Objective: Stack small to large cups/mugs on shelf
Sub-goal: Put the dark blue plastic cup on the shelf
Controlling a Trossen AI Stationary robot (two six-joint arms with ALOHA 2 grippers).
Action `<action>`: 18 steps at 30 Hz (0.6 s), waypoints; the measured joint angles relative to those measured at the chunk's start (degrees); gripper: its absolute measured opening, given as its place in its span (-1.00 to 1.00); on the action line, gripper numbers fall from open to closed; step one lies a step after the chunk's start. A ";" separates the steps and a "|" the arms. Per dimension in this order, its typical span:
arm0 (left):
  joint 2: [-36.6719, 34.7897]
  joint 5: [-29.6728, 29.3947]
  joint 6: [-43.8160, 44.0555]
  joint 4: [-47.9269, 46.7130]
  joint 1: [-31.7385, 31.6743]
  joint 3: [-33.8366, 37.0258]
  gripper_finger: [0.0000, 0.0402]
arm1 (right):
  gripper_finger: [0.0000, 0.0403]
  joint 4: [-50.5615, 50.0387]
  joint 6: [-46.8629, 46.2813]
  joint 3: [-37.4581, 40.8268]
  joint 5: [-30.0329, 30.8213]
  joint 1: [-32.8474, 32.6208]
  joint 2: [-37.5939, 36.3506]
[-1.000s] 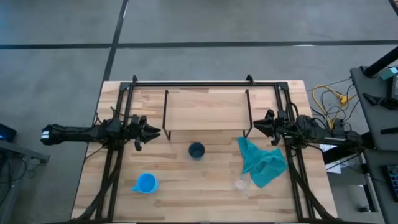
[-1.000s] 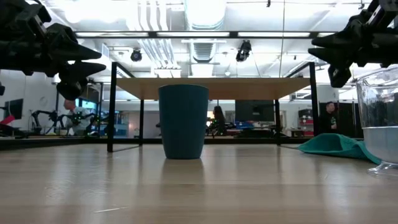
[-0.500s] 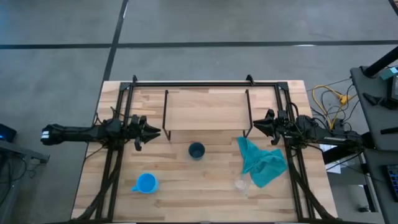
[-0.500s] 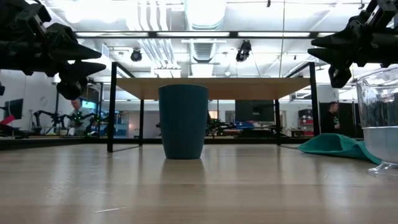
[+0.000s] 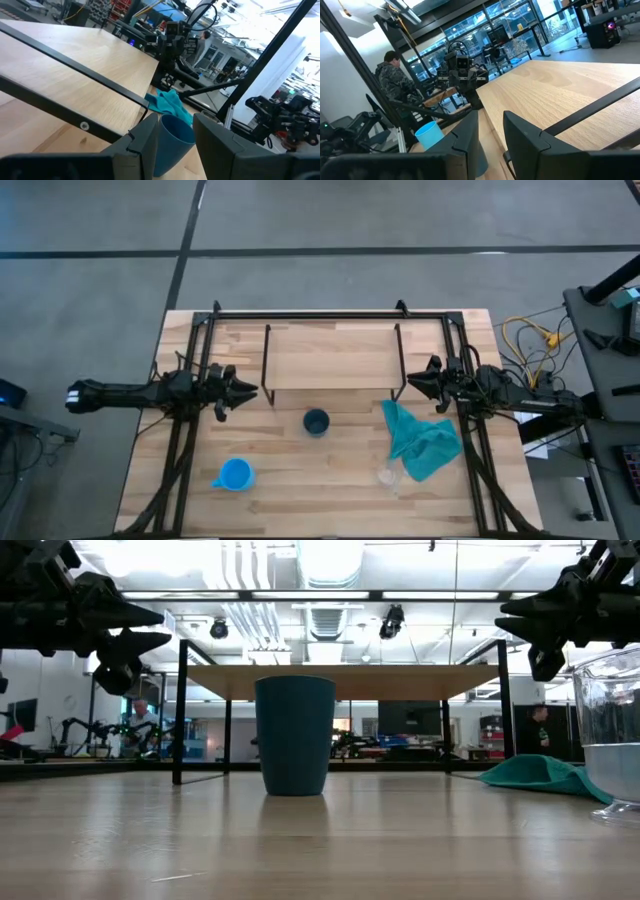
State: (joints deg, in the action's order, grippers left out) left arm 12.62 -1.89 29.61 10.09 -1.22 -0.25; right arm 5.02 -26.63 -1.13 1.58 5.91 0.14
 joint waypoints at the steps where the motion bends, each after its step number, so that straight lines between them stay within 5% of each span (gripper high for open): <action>1: -0.01 0.00 0.00 0.02 0.00 0.00 -0.44 | -0.57 0.00 0.02 0.00 0.00 0.00 0.00; 18: -0.05 -0.17 0.00 1.99 0.00 0.00 -0.44 | -0.57 0.43 0.09 0.00 0.00 0.00 0.00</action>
State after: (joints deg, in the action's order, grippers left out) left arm 12.57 -2.07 29.61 12.07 -1.21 -0.25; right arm 5.44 -26.55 -1.13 1.58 5.91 0.14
